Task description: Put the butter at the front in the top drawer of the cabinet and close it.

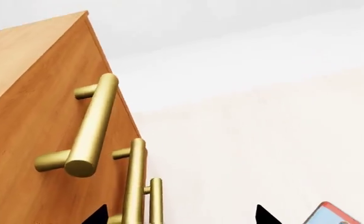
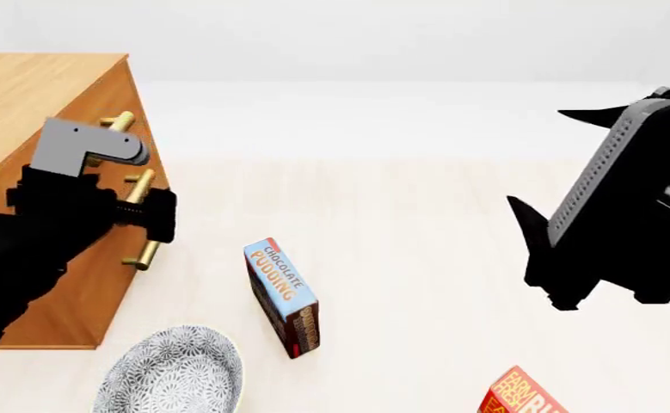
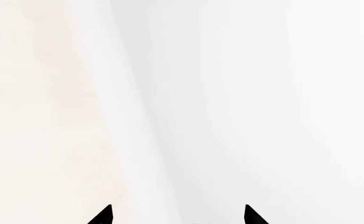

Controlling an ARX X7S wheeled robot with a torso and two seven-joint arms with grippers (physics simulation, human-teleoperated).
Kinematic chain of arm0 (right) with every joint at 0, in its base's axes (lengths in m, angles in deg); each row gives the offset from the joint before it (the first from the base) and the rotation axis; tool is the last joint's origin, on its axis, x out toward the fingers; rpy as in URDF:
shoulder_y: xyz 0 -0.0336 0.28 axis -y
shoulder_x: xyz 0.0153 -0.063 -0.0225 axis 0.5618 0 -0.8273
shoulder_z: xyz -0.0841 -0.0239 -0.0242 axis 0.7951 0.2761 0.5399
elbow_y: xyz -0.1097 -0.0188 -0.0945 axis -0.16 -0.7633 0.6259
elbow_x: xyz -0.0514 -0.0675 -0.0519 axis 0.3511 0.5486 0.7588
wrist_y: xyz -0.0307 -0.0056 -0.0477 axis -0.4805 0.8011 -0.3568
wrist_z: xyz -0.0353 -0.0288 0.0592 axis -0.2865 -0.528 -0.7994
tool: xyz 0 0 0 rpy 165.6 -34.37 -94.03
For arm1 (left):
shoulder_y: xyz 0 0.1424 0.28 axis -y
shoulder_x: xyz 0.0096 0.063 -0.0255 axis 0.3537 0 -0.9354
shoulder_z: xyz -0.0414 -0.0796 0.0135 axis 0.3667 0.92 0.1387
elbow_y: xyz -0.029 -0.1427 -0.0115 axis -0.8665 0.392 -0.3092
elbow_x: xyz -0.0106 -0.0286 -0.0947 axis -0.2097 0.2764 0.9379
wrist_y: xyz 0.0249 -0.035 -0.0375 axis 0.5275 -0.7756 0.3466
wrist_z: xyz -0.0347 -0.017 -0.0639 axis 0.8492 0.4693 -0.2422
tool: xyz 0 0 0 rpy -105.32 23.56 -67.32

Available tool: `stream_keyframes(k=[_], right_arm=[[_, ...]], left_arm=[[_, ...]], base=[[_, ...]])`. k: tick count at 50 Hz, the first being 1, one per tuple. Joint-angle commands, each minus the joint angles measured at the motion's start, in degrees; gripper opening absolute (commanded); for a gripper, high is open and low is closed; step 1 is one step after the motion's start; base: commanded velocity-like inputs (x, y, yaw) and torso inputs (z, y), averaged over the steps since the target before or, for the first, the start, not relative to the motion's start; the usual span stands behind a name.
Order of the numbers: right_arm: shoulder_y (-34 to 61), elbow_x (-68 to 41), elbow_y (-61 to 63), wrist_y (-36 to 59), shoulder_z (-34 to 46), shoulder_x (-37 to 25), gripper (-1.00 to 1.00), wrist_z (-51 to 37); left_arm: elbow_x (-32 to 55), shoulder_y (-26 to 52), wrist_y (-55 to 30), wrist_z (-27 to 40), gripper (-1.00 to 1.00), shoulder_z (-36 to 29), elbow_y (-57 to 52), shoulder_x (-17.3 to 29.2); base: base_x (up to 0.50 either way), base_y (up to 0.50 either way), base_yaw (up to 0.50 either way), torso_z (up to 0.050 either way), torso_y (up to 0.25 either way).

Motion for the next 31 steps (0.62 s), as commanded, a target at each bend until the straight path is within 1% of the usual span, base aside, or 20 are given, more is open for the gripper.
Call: stream_keyframes(k=[1,5,10,17,24,31], right_arm=[[-1.79,-20.14,-0.67,4.44,-8.12,1.92,1.0,-10.21],[-4.92,-32.6,-2.85,2.24,-11.77,1.97,1.0,-17.1],[-9.61,-40.61,-4.08,-3.42,-13.43,0.99,1.0,-23.1],[-14.66,-45.29,-2.79,-11.38,-14.56,-0.9,1.0,-28.21],[-17.25,-48.66,1.04,-15.68,-15.09,-2.43,1.0,-32.94],[-18.65,-51.74,5.59,-18.79,-15.79,-6.2,1.0,-36.69]], left_arm=[[5.8,-7.19,-3.22,0.63,1.0,5.46,-16.31,2.43],[8.14,-8.96,-4.11,0.8,1.0,7.1,-21.68,2.86],[10.18,-11.05,-3.77,0.49,1.0,8.46,-27.79,3.75],[13.01,-14.4,-1.48,-0.65,1.0,11.99,-35.67,5.28],[17.24,-17.73,-0.55,-0.64,1.0,17.86,-42.66,6.25],[21.34,-21.83,-0.04,-0.11,1.0,23.51,-47.72,7.24]], base=[[0.0,0.0,0.0,0.0,0.0],[0.0,0.0,0.0,0.0,0.0],[0.0,0.0,0.0,0.0,0.0],[0.0,0.0,0.0,0.0,0.0],[0.0,0.0,0.0,0.0,0.0],[0.0,0.0,0.0,0.0,0.0]])
